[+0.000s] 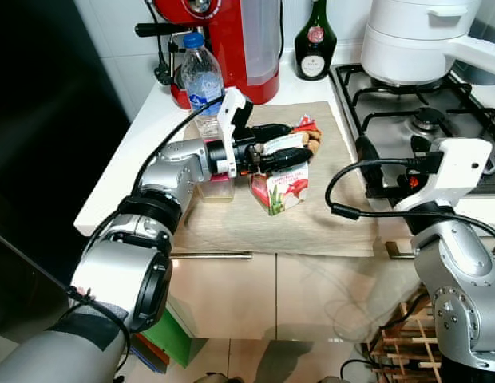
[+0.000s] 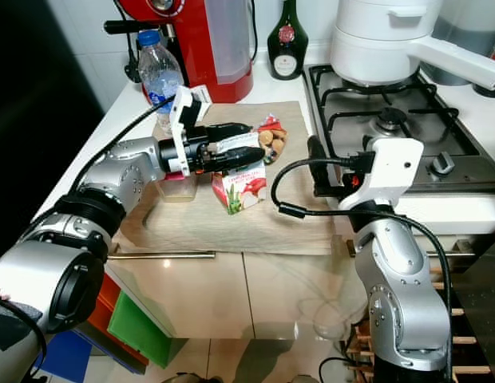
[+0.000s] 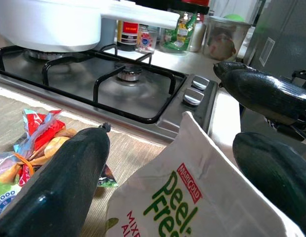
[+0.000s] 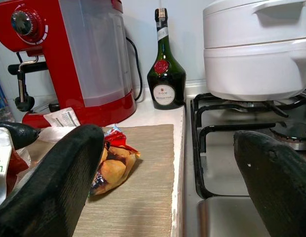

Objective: Restocking fridge

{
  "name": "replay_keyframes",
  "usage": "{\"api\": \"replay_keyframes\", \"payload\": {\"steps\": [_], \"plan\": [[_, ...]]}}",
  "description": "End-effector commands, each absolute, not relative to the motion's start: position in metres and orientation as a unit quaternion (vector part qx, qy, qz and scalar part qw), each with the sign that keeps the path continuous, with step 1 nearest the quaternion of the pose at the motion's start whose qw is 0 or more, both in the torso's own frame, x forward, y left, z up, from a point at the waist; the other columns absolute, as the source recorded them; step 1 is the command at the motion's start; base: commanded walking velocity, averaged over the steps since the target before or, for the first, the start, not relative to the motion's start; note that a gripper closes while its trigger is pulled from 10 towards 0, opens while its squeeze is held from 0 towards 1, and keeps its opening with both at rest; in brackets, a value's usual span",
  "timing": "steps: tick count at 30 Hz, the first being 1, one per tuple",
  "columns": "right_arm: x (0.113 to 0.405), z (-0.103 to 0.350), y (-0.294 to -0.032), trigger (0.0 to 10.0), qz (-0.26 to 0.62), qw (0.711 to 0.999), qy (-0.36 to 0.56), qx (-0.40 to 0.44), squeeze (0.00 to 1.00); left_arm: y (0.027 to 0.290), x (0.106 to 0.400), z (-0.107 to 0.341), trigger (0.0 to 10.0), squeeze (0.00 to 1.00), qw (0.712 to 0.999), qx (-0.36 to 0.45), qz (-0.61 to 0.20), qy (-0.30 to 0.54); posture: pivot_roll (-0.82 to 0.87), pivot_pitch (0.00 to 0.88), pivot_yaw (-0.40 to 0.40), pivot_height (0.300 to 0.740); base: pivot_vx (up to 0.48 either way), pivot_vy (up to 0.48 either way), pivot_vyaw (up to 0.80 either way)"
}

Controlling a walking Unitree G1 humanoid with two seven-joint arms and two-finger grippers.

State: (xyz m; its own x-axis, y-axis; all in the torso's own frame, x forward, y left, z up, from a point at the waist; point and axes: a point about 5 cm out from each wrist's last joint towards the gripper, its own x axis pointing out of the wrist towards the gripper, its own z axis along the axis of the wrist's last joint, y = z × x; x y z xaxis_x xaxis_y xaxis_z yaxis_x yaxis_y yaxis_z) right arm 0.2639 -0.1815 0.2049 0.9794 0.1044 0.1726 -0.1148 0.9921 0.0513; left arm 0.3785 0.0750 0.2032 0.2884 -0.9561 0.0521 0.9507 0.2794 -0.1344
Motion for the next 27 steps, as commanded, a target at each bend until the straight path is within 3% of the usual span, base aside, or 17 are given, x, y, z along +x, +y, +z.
{"api": "replay_keyframes", "payload": {"steps": [1,2,3,27], "plan": [[0.262,0.207,-0.178,10.0,0.063,0.994,-0.087,0.031,0.05,0.077,0.380,0.204,10.0,0.00,0.805,-0.065,-0.589,0.026,-0.20,0.000,0.157,0.740,0.000,0.000,0.00],[0.262,0.207,-0.177,10.0,0.064,0.994,-0.087,0.030,0.05,0.077,0.381,0.203,10.0,0.00,0.807,-0.066,-0.586,0.027,-0.20,0.000,0.156,0.740,0.000,0.000,0.00],[0.262,0.206,-0.176,10.0,0.066,0.994,-0.086,0.030,0.04,0.079,0.382,0.202,0.0,0.00,0.812,-0.073,-0.579,0.029,-0.20,0.000,0.155,0.740,0.000,0.000,0.00],[0.266,0.201,-0.172,10.0,0.068,0.994,-0.082,0.034,0.04,0.082,0.379,0.191,0.0,0.00,0.818,-0.092,-0.567,0.031,-0.19,0.000,0.163,0.740,0.000,0.000,0.00]]}}
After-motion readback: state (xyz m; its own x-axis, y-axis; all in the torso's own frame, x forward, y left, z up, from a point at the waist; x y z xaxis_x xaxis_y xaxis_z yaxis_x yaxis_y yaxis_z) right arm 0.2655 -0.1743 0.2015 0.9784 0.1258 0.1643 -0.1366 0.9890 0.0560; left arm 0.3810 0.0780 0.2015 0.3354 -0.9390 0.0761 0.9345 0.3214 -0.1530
